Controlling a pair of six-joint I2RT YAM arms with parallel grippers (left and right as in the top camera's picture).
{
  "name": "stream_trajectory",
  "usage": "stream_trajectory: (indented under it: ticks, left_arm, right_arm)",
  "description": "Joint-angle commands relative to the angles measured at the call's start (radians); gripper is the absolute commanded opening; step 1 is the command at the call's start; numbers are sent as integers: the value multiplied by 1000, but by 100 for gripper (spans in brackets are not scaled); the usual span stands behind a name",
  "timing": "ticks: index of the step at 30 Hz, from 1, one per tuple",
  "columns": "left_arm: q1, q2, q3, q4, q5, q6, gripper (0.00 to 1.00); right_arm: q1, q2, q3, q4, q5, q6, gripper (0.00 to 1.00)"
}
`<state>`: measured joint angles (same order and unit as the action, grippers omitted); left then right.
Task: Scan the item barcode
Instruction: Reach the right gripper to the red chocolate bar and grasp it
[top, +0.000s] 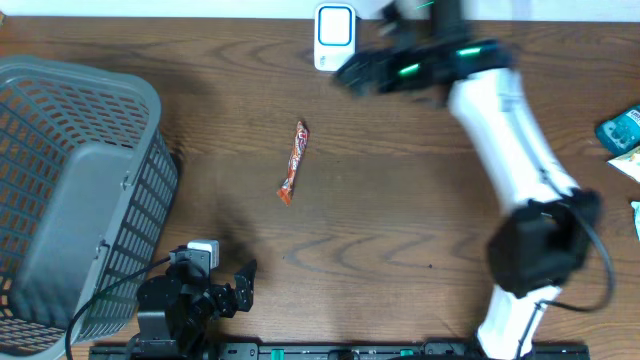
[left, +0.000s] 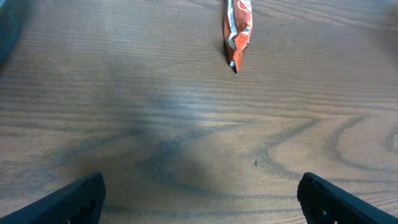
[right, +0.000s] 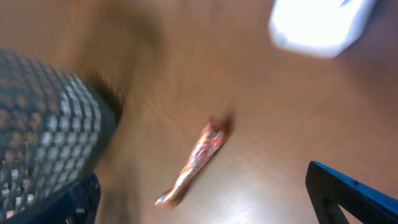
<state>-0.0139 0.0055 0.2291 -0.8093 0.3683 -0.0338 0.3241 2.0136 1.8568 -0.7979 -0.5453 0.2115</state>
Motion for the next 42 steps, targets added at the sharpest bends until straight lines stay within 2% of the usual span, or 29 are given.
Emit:
stream_trajectory:
  ticks: [1, 4, 13, 16, 20, 22, 24, 26, 29, 32, 35, 38, 42]
  left_arm:
    - [3, -2, -12, -46, 13, -8, 98]
    - [3, -2, -12, -46, 13, -8, 98]
    - [3, -2, -12, -46, 13, -8, 98]
    - [3, -2, -12, -46, 13, -8, 98]
    - [3, -2, -12, -46, 13, -8, 98]
    - [3, -2, -12, -46, 13, -8, 98]
    - [3, -2, -12, -46, 13, -9, 98]
    - [3, -2, -12, -46, 13, -8, 98]
    - [3, -2, -12, -46, 13, -8, 98]
    - [3, -2, -12, -46, 13, -8, 98]
    - [3, -2, -12, -46, 13, -8, 98]
    - [3, -2, -12, -46, 13, -8, 98]
    - [3, -2, -12, -46, 13, -8, 98]
  right_arm:
    - [149, 78, -8, -43, 344, 227, 99]
    - [257, 117, -8, -41, 480, 304, 98]
    - [462, 218, -8, -3, 902, 372, 93]
    - [472, 265, -8, 4, 914, 373, 91]
    - [472, 309, -8, -3, 800, 372, 84]
    - [473, 317, -8, -21, 770, 372, 69]
    - [473, 314, -8, -58, 745, 372, 27]
    - [468, 294, -8, -111, 727, 377, 1]
    - [440, 230, -5, -198, 681, 362, 1]
    - [389, 143, -5, -263, 592, 209, 1]
    - [314, 56, -5, -317, 378, -79, 1]
    - [228, -3, -5, -396, 47, -365, 1]
    - [127, -17, -6, -542, -338, -661, 1]
